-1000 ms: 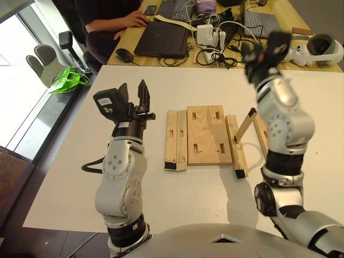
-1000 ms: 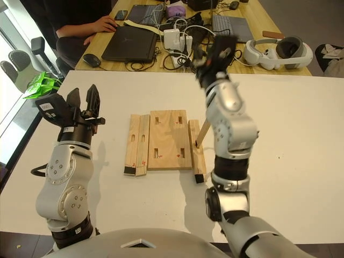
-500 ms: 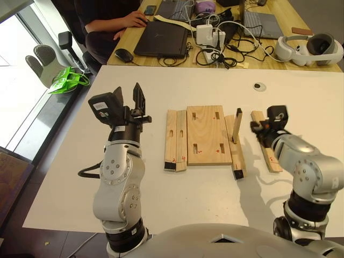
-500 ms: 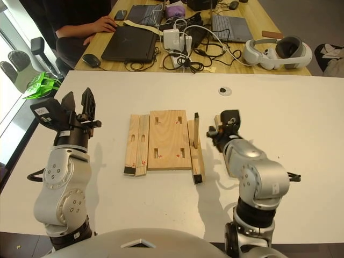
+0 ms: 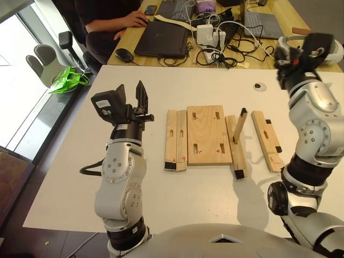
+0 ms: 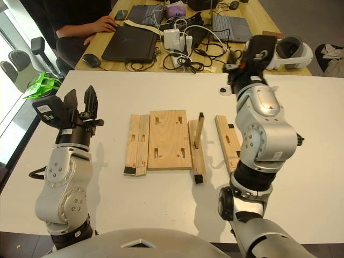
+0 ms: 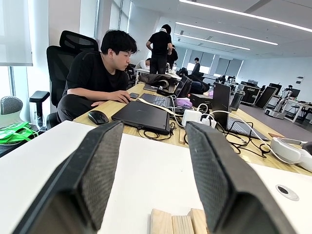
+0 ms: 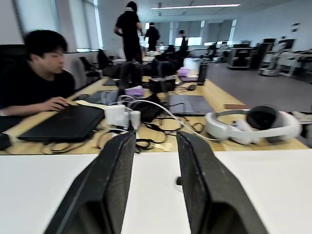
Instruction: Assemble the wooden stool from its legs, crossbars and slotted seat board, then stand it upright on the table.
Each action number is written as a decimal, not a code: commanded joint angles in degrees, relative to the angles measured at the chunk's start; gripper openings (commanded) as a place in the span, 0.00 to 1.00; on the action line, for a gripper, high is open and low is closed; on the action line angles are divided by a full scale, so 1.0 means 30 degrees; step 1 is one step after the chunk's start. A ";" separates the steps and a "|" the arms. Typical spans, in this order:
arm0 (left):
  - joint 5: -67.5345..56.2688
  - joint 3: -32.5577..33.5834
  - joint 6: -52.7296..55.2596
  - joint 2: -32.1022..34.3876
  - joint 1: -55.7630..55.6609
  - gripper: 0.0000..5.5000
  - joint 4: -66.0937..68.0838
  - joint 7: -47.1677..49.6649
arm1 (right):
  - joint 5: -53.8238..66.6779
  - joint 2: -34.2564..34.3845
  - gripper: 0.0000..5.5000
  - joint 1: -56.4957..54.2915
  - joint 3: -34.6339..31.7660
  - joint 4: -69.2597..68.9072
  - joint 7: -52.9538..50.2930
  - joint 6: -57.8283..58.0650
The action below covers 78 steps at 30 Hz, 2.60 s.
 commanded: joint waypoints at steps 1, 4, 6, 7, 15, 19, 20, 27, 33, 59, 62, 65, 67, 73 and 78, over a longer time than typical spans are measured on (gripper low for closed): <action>0.0117 -0.0091 -0.0175 -0.0079 -0.0020 0.43 0.0202 0.0009 | 0.0380 0.1160 0.28 0.4033 0.1396 -0.0383 0.0110 0.3963; 0.0071 -0.0107 -0.0184 -0.0068 -0.0066 0.43 0.0300 -0.0075 | 0.1164 0.2146 0.28 0.6572 0.2795 -0.1175 0.0844 0.6103; 0.0044 -0.0080 -0.0157 -0.0045 -0.0092 0.43 0.0335 -0.0123 | 0.1910 0.3541 0.28 0.7362 0.3115 -0.0997 0.1320 0.6718; 0.0010 -0.0058 -0.0144 -0.0010 -0.0179 0.43 0.0410 -0.0181 | 0.2133 0.3839 0.28 0.7345 0.3622 -0.0957 0.1596 0.6391; 0.0054 -0.0004 -0.0232 -0.0085 -0.0119 0.43 0.0400 -0.0179 | 0.0987 0.2106 0.28 0.4248 0.6999 -0.1880 0.2650 0.1648; 0.0132 -0.0114 -0.0336 -0.0203 -0.0061 0.43 0.0448 -0.0095 | 0.0416 0.3135 0.32 0.2790 0.5404 0.0882 0.1417 0.1059; 0.0138 -0.0139 -0.0360 -0.0219 -0.0072 0.43 0.0473 -0.0082 | 0.0465 0.3657 0.35 0.2439 0.5055 0.1619 0.1118 0.1130; 0.0143 -0.0307 -0.0310 -0.0237 -0.0454 0.43 0.0745 -0.0128 | 0.0031 0.7519 0.42 0.0100 0.5120 0.7596 -0.0928 0.0736; 0.0161 -0.0405 -0.0365 -0.0313 -0.0353 0.43 0.0753 -0.0081 | -0.0590 0.7349 0.42 0.0386 0.5267 0.8873 -0.2109 0.0879; -0.0132 -0.0551 -0.0032 0.0558 0.0280 0.43 0.0719 -0.0658 | 0.1849 0.7474 0.18 -0.1162 0.0519 1.1145 -0.3125 -0.2251; -0.1347 -0.0017 0.2172 0.3019 0.1203 0.43 0.0860 -0.3238 | 0.3173 0.6534 0.18 -0.2656 -0.1908 1.1820 -0.3572 -0.4300; -0.2593 -0.0269 0.4879 0.6519 0.1983 0.43 0.0713 -0.6382 | 0.4886 0.6004 0.18 -0.3248 -0.3705 1.1702 -0.3383 -0.5583; -0.3050 -0.1408 0.6235 0.8855 0.2418 0.43 0.0297 -0.8153 | 0.5972 0.6230 0.18 -0.3031 -0.4328 1.1197 -0.3022 -0.6374; -0.5049 -0.3923 0.9243 1.0781 0.1988 0.43 -0.1237 -1.0214 | 1.0628 0.7774 0.18 -0.1776 -0.5444 0.9060 -0.2341 -0.7088; -0.4723 -0.6936 0.9996 0.9171 0.0218 0.43 -0.0171 -0.9088 | 1.3101 0.7610 0.18 -0.1849 -0.5608 0.8980 -0.2834 -0.7538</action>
